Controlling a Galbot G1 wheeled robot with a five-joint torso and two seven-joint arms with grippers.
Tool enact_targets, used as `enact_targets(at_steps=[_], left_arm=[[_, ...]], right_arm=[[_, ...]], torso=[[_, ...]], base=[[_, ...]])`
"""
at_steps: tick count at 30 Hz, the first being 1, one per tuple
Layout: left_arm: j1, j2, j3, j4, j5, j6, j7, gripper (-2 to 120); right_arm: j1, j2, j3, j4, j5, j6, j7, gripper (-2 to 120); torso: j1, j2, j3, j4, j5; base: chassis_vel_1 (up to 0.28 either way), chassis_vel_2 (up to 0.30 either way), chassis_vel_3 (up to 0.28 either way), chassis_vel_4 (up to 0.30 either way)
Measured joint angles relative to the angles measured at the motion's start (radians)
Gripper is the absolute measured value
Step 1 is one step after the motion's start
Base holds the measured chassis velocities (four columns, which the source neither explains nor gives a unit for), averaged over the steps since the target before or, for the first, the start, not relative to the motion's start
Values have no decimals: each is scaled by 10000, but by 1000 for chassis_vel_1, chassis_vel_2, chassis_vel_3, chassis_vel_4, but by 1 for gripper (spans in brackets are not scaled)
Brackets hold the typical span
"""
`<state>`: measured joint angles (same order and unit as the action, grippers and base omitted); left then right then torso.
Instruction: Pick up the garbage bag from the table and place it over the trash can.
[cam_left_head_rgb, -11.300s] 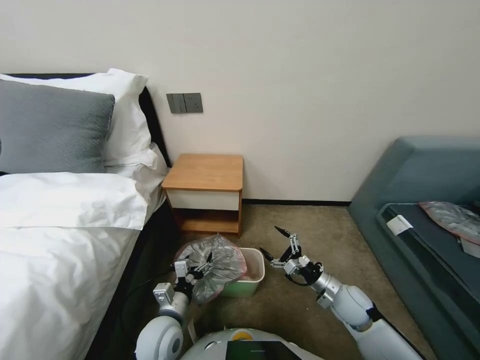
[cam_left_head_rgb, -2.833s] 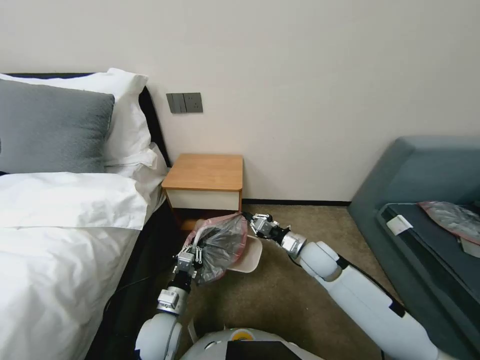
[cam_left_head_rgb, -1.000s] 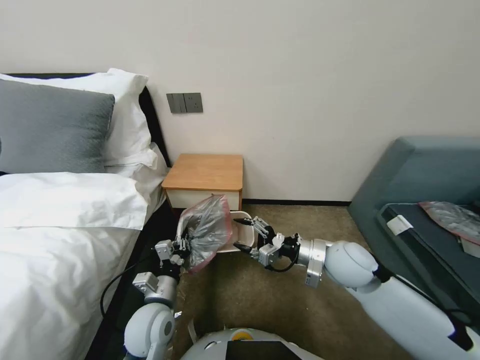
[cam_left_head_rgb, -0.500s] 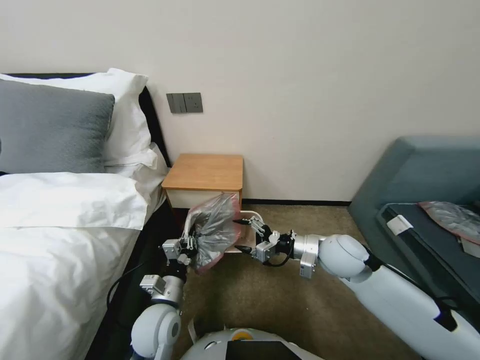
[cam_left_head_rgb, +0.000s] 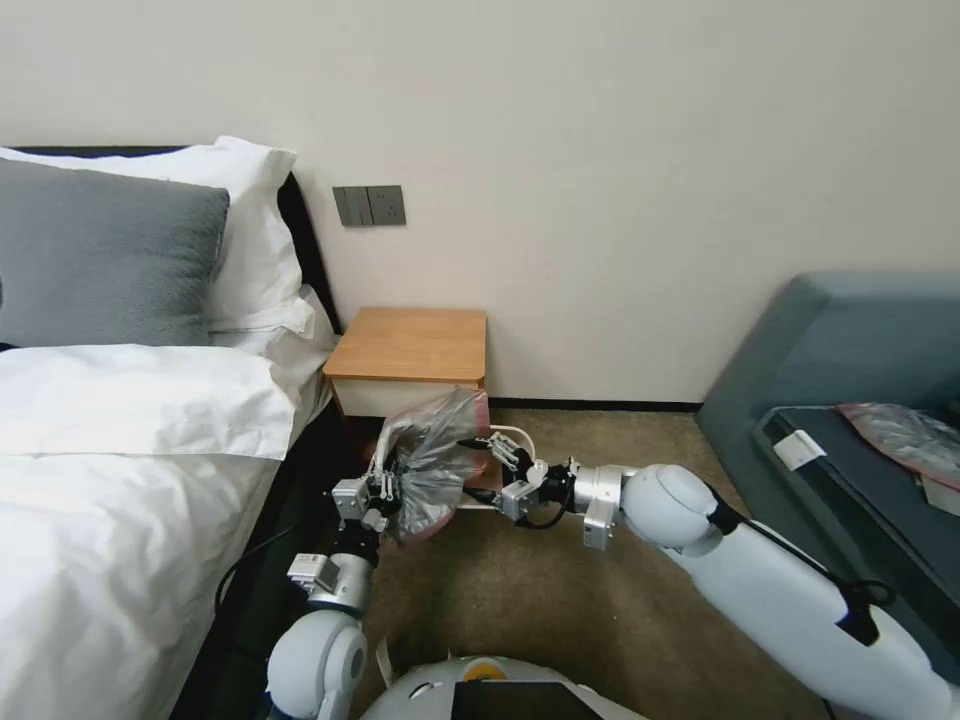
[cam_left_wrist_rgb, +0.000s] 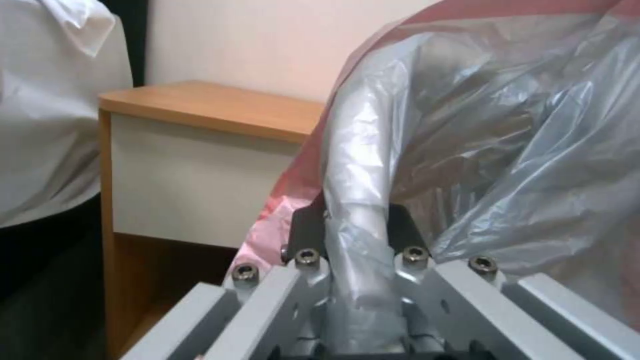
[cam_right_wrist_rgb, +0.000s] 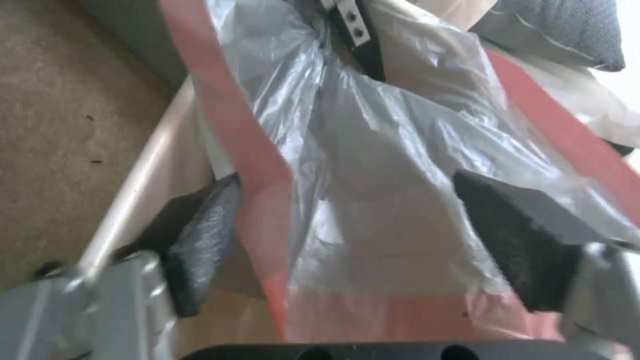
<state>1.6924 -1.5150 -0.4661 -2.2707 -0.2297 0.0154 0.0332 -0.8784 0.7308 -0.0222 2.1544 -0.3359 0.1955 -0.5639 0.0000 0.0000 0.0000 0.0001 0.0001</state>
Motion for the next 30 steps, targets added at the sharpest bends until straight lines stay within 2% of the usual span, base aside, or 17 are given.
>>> enact_targets(at_steps=[2, 3, 4, 7, 8, 10, 14, 16, 18, 21, 22, 23, 30], left_arm=[[2, -1, 0, -9, 0, -2, 0, 4], [9, -1, -1, -19, -9, -2, -8, 4], [9, -1, -1, -19, -9, -2, -8, 4], [12, -11, -1, -23, -108, -1, -41, 4], [12, -11, -1, -23, -108, -1, -41, 4], [7, -43, 28, -24, -222, 19, -69, 4], [-6, -68, 28, -42, -290, 47, -85, 4], [-21, -80, -6, -82, -369, 72, -99, 4], [-24, -82, -12, -90, -389, 79, -104, 4], [-33, -125, -14, -133, -487, 133, -126, 4], [-33, -125, -14, -133, -487, 133, -126, 4], [-40, -144, -15, -154, -504, 152, -133, 4], [-66, -153, -99, -201, -576, 191, -146, 4]], right_arm=[[13, 33, -31, -15, -36, 2, 20, 79], [16, 100, -88, -53, -127, 11, 89, 70], [16, 100, -88, -53, -127, 11, 89, 70], [-37, 217, -132, -103, -285, 61, 146, 57], [-37, 217, -132, -103, -285, 61, 146, 57], [-116, 270, -144, -110, -360, 109, 150, 45], [-201, 267, -131, -104, -390, 148, 145, 35], [-263, 228, -89, -92, -397, 179, 137, 24], [-265, 222, -85, -92, -399, 181, 134, 20], [-238, 183, -85, -90, -392, 188, 66, 6], [-238, 183, -85, -90, -392, 188, 66, 6], [-229, 146, -85, -82, -386, 203, 40, 0], [-268, -1, -2, -2, -315, 220, 7, 0]], torso=[[0, 0, 0, 0, 0], [0, 0, 0, -1, -1], [0, 0, 0, -1, -1], [0, -1, -1, -1, -1], [0, -1, -1, -1, -1], [0, 0, -1, 0, -1], [0, 0, -1, -1, -1], [0, 0, -1, -1, -1], [0, 0, -1, -1, -1], [0, 0, -1, -1, 0], [0, 0, -1, -1, 0], [0, 0, -1, -1, -1], [0, 0, -1, 0, -1]], base=[[0, 0, 0, 0], [0, 0, 0, 0], [0, 0, 0, 0], [0, 0, 0, 0], [0, 0, 0, 0], [0, 0, 0, 0], [0, 0, 0, 0], [0, 0, 0, 0], [0, 0, 0, 0], [0, 0, 0, 0], [0, 0, 0, 0], [0, 0, 0, 0], [0, 0, 0, 0]])
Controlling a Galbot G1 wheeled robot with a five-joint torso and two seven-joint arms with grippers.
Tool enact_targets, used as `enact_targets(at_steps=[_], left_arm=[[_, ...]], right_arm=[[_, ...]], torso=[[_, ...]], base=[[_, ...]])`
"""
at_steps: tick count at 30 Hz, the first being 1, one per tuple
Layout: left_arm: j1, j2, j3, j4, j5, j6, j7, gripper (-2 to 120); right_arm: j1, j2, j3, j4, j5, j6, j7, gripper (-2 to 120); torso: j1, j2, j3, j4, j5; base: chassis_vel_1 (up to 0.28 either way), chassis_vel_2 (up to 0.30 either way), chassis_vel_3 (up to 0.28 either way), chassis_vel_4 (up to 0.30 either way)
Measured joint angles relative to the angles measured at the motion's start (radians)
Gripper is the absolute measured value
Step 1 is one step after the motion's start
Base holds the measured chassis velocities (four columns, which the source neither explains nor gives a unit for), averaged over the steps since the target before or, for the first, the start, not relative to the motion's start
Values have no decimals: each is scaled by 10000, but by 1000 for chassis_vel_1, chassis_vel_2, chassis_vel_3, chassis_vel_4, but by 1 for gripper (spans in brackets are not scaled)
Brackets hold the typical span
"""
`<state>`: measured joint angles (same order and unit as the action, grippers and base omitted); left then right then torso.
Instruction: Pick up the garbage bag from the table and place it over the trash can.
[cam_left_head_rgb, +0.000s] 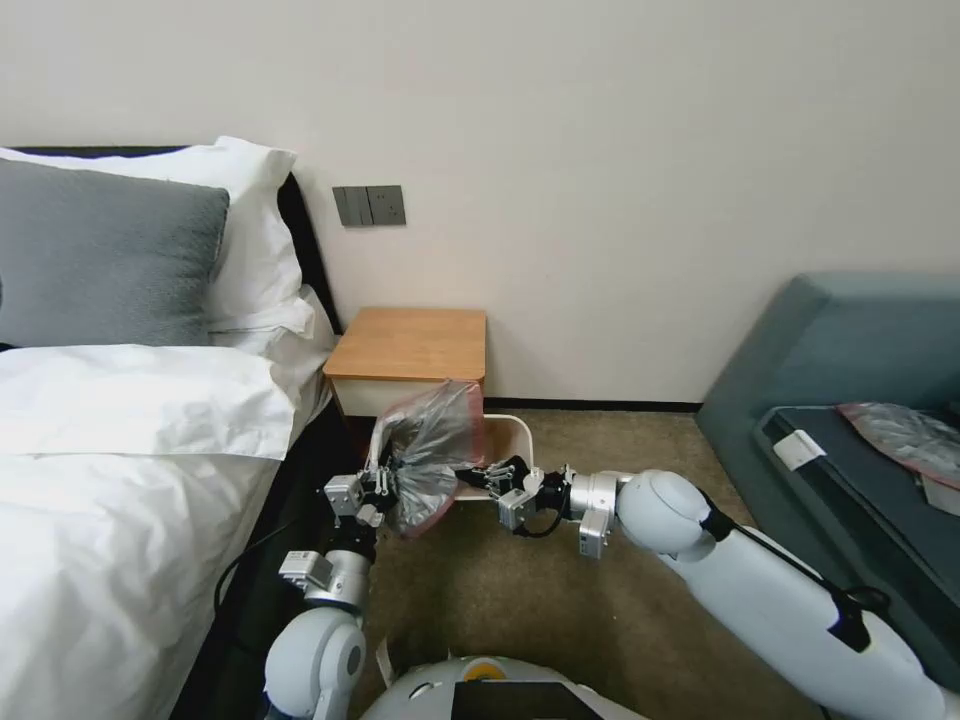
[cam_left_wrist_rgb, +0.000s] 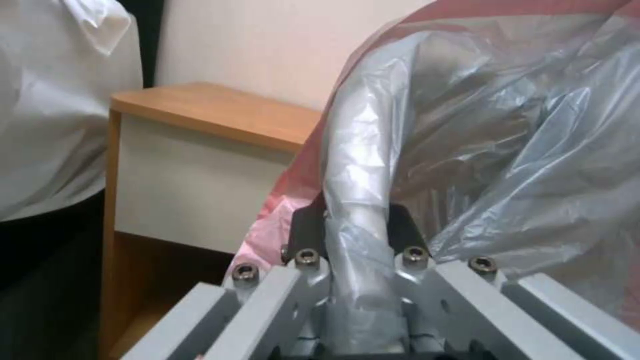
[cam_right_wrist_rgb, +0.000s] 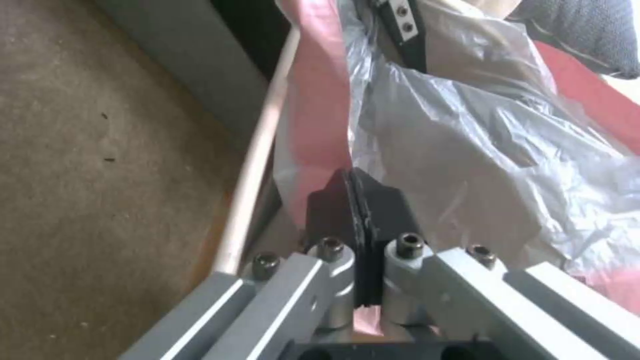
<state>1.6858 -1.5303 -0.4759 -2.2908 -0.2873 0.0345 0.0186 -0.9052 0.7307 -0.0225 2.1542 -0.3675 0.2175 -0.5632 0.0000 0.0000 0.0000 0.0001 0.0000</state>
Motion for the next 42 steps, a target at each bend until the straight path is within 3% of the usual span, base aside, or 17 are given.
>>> enact_targets(at_steps=[9, 13, 18, 21, 28, 31, 35, 42], left_arm=[[-55, -39, -53, -24, 34, 12, -2, 4], [-108, -40, -95, -3, 68, 16, 0, 4], [-129, -37, -116, 1, 91, 17, 6, 4], [-96, -8, -58, -10, 194, 17, 28, 4], [-1, -12, 175, -82, 526, -28, 78, 4], [2, -19, 189, -93, 601, -54, 84, 4], [7, -47, 196, -146, 624, -73, 84, 4], [34, -100, 301, -166, 604, -76, 85, 4]], right_arm=[[204, -454, 31, 313, 1067, -309, -106, 2], [658, -816, -91, 345, 1495, -426, -280, 22], [896, -980, -226, 354, 1659, -500, -347, 34], [1463, -1086, -633, 293, 1811, -604, -484, 51], [2284, -1038, -1390, 6, 1866, -733, -699, 71], [2424, -992, -1547, -58, 1863, -736, -785, 65], [2595, -868, -1782, -166, 1787, -738, -839, 43], [2534, -747, -1811, -232, 1708, -734, -832, 19]], torso=[[0, 0, 0, -1, 0], [0, 0, 0, 0, 0], [0, 0, 0, -1, 0], [0, 0, 0, -1, 0], [0, -1, 1, -1, 0], [0, 0, 1, 0, 0], [0, 0, 1, -1, 0], [0, 0, 1, -1, 0]], base=[[0, 0, 0, 0], [0, 0, 0, 0], [0, 0, 0, 0], [0, 0, 0, 0], [0, 0, 0, 0], [0, 0, 0, 0], [0, 0, 0, 0], [0, 0, 0, 0]])
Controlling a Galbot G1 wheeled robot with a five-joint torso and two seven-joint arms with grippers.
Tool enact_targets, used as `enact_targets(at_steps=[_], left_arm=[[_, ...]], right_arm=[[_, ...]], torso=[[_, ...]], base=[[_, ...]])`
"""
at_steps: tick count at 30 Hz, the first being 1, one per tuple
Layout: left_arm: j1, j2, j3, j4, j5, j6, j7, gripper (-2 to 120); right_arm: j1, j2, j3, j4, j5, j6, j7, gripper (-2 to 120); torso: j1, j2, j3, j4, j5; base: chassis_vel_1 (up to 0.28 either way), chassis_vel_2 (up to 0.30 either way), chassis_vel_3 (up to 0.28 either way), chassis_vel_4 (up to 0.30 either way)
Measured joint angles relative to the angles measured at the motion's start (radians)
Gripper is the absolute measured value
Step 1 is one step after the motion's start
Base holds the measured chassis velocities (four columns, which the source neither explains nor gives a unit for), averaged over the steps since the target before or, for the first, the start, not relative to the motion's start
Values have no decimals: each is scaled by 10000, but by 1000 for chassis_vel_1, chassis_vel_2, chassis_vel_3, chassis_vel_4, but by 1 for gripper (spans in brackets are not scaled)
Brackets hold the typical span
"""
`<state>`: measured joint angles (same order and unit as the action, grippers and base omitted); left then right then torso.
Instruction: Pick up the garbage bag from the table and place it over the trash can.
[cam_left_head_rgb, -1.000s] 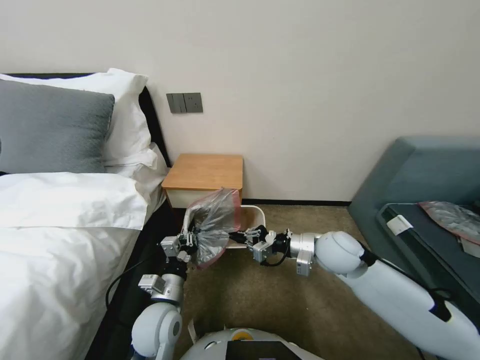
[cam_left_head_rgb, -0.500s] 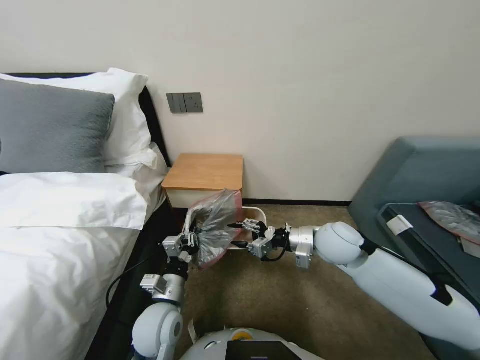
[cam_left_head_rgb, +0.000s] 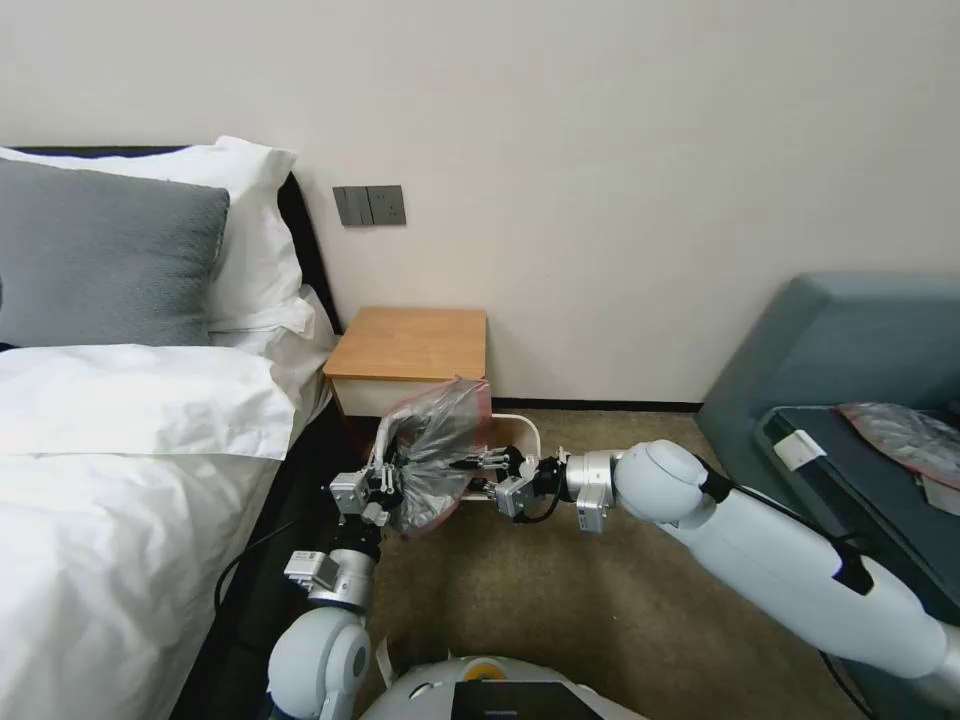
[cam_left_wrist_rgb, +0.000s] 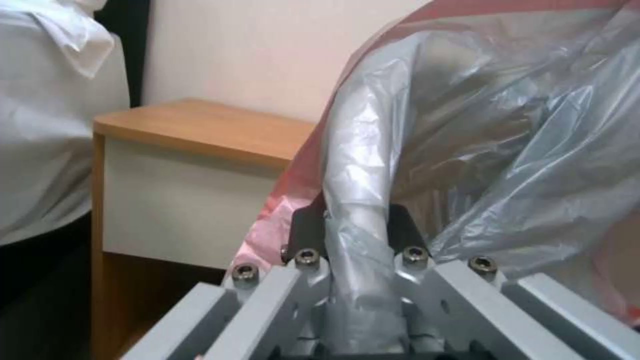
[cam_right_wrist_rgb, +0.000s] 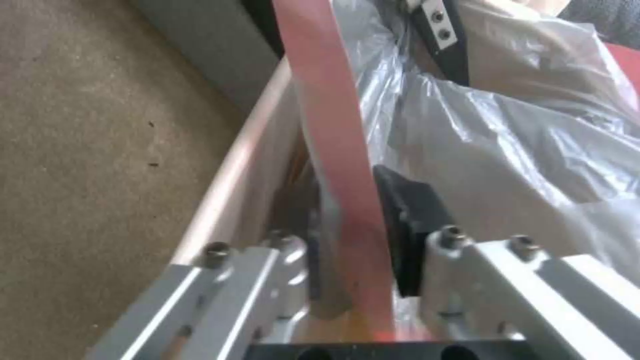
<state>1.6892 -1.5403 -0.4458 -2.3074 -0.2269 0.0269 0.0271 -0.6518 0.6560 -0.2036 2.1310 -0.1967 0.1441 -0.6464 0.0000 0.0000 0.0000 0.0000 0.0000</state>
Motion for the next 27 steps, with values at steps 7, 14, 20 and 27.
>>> enact_targets(at_steps=[7, 14, 20, 27], left_arm=[[-19, -35, -30, 39, -16, 0, -9, 4], [-63, -41, -238, 111, -109, 19, -49, 4], [-104, -35, -363, 128, -209, 54, -85, 4], [-174, -78, -568, 85, -501, 157, -129, 4]], right_arm=[[-132, 5, 120, 13, 7, 6, 72, 0], [-608, -71, 484, 147, 593, -162, 263, 0], [-1017, -251, 786, 398, 1327, -431, 336, 0], [-1994, -926, 1655, 1083, 2259, -599, 312, 0]], torso=[[0, 0, 0, 0, 0], [0, 0, 0, 1, 0], [0, 0, 0, 0, 0], [0, 0, -1, -1, 0]], base=[[0, 0, 0, 0], [0, 0, 0, 0], [0, 0, 0, 0], [0, 0, 0, 0]])
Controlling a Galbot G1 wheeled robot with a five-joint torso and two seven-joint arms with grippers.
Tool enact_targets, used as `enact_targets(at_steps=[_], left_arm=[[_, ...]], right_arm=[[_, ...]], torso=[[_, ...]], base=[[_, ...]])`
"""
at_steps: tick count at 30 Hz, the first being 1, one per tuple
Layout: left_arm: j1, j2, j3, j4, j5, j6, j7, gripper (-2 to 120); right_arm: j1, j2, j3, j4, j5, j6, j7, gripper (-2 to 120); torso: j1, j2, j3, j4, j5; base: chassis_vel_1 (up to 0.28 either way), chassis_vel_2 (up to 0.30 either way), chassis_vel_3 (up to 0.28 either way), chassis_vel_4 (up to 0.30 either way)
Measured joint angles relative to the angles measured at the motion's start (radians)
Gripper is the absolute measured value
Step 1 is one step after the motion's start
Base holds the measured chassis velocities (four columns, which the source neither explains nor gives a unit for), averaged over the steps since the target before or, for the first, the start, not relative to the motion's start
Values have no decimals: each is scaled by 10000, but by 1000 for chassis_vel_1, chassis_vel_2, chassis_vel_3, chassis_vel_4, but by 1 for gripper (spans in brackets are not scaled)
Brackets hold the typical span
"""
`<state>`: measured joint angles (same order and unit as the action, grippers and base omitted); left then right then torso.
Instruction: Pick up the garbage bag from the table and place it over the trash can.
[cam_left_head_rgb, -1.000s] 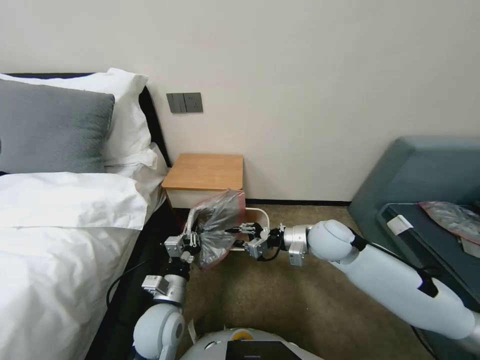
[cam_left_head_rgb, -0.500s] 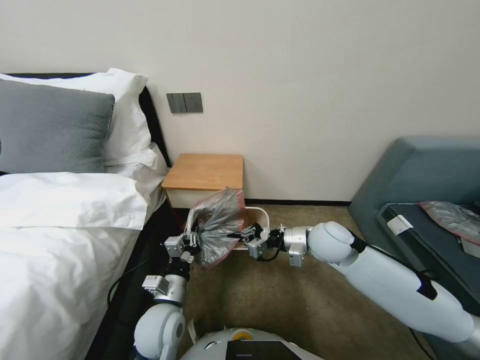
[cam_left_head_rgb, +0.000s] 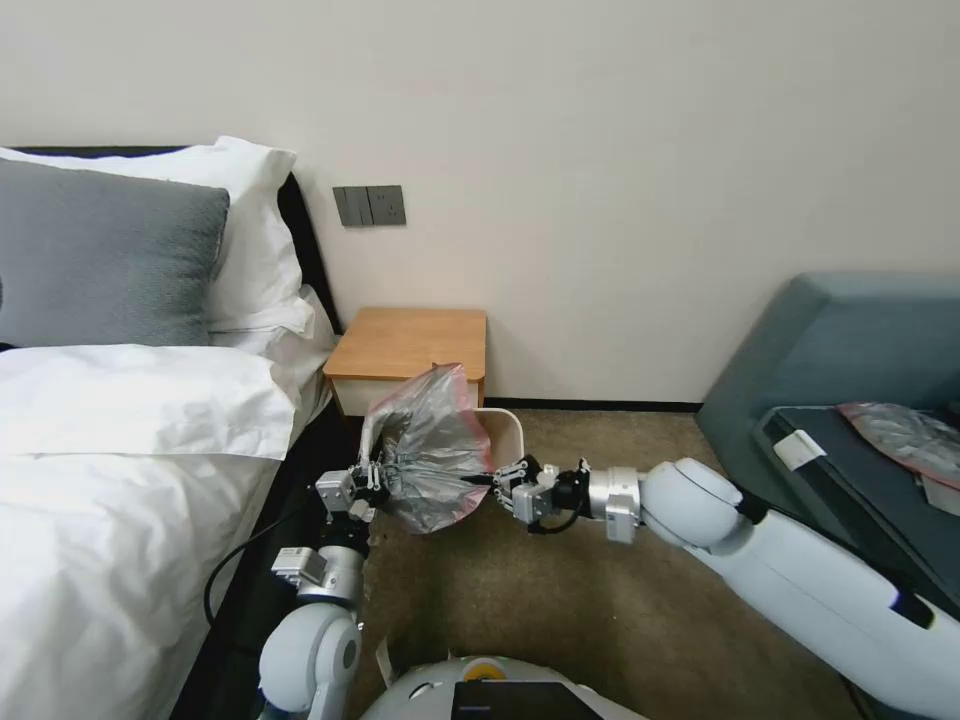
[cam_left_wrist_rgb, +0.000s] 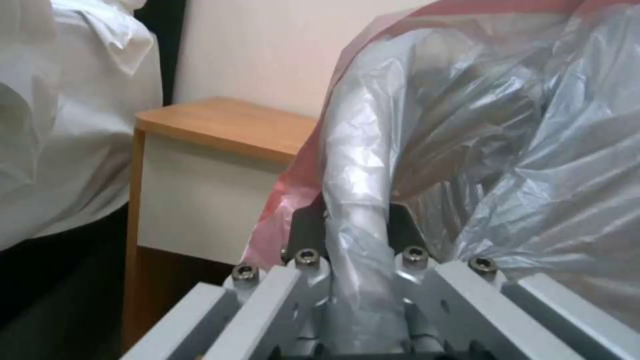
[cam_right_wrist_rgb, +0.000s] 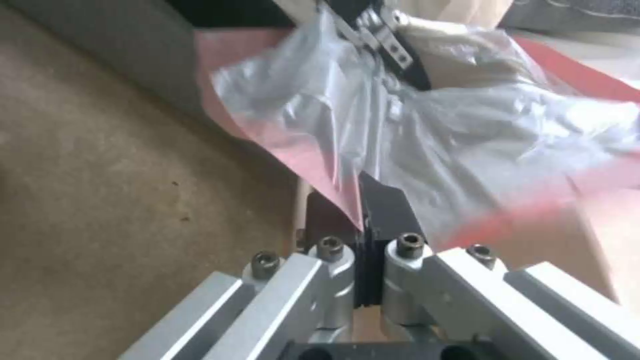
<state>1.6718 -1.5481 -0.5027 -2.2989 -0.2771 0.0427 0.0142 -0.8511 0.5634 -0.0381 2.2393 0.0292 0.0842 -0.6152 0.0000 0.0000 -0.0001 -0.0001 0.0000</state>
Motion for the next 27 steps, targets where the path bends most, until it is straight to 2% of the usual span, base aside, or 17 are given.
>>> enact_targets(at_steps=[14, 16, 20, 27], left_arm=[[-45, 76, -365, -457, -1497, 568, -344, 4], [-26, 150, -479, -633, -2178, 872, -533, 4], [40, 220, -574, -780, -2888, 1173, -656, 4], [70, 269, -745, -876, -3394, 1389, -764, 4]], right_arm=[[-1278, -703, 733, 359, 29, 280, -164, 0], [-1522, -720, 896, 122, -98, 437, -206, 0], [-1755, -687, 1263, -391, -222, 749, -286, 0], [-2048, -496, 1747, -1027, -565, 1177, -415, 0]], torso=[[0, 1, 0, 0, 0], [0, 0, 0, 2, 1], [0, 0, 0, 1, 0], [0, 0, 1, 0, 0]], base=[[0, 0, 0, 0], [0, 0, 0, 0], [0, 0, 0, 0], [0, 0, 0, 0]])
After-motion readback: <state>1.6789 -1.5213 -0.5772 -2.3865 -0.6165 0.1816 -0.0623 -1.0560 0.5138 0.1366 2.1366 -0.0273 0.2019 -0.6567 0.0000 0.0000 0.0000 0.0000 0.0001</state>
